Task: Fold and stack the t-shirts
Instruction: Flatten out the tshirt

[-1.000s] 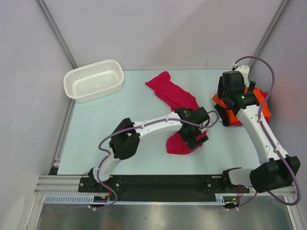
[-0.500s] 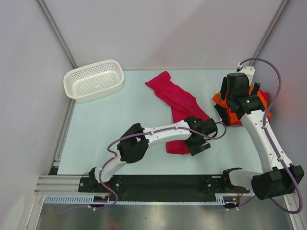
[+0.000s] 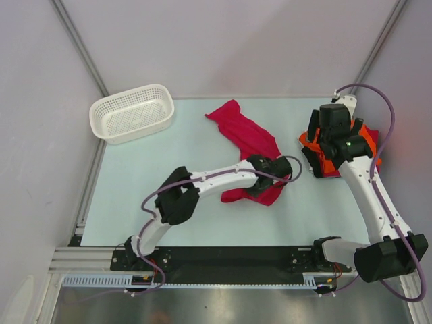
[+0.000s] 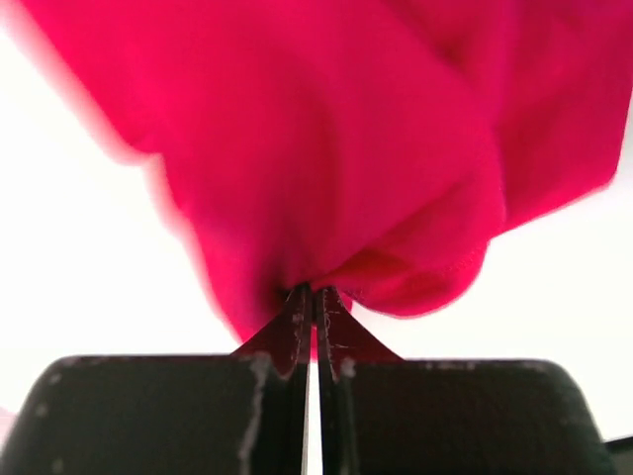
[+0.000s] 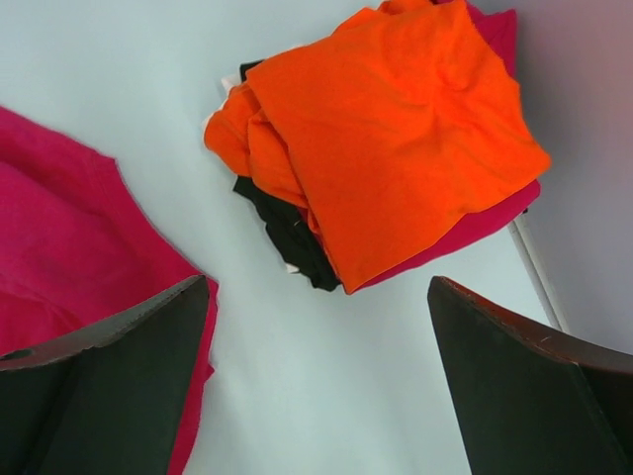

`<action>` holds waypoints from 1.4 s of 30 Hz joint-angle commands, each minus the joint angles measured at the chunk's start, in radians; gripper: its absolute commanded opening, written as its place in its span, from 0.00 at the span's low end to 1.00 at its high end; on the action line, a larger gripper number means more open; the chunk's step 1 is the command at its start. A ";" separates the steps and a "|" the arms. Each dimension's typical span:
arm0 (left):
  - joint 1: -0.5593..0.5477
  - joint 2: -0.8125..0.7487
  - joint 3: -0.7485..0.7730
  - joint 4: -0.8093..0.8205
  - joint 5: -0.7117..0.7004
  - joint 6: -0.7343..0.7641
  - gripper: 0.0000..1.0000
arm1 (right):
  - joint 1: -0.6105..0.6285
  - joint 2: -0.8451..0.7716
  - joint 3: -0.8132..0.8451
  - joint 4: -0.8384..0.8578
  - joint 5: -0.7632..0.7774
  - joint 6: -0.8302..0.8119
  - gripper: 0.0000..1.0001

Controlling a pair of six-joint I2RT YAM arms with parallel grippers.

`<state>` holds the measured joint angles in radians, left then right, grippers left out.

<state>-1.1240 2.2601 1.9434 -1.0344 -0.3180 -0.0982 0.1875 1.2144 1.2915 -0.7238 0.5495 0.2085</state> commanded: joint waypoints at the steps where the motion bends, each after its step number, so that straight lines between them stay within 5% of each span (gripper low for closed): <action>1: 0.096 -0.316 -0.099 0.016 -0.202 -0.104 0.00 | 0.004 -0.036 -0.034 0.009 -0.066 0.034 0.97; 10: 0.481 -0.589 -0.378 0.033 -0.216 -0.222 0.00 | 0.079 -0.013 -0.139 -0.009 -0.223 0.097 0.96; 18: 0.720 -0.524 -0.521 0.039 -0.148 -0.253 0.00 | 0.122 0.137 -0.175 -0.042 -0.540 0.138 0.95; 25: 0.780 -0.436 -0.469 0.022 -0.128 -0.259 0.00 | 0.287 0.373 -0.095 -0.104 -0.879 0.063 0.89; 30: 0.822 -0.395 -0.442 0.008 -0.133 -0.265 0.02 | 0.489 0.384 -0.024 -0.121 -0.728 0.023 0.86; 34: 0.880 -0.366 -0.452 0.010 -0.086 -0.273 0.02 | 0.683 0.317 -0.006 -0.074 -0.409 0.041 0.86; 42: 0.972 -0.315 -0.433 0.013 -0.053 -0.244 0.02 | 0.963 0.434 0.068 -0.022 -0.254 0.060 0.85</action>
<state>-0.1875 1.9289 1.4673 -1.0088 -0.3840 -0.3489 1.0756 1.5841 1.3098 -0.7765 0.1604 0.2604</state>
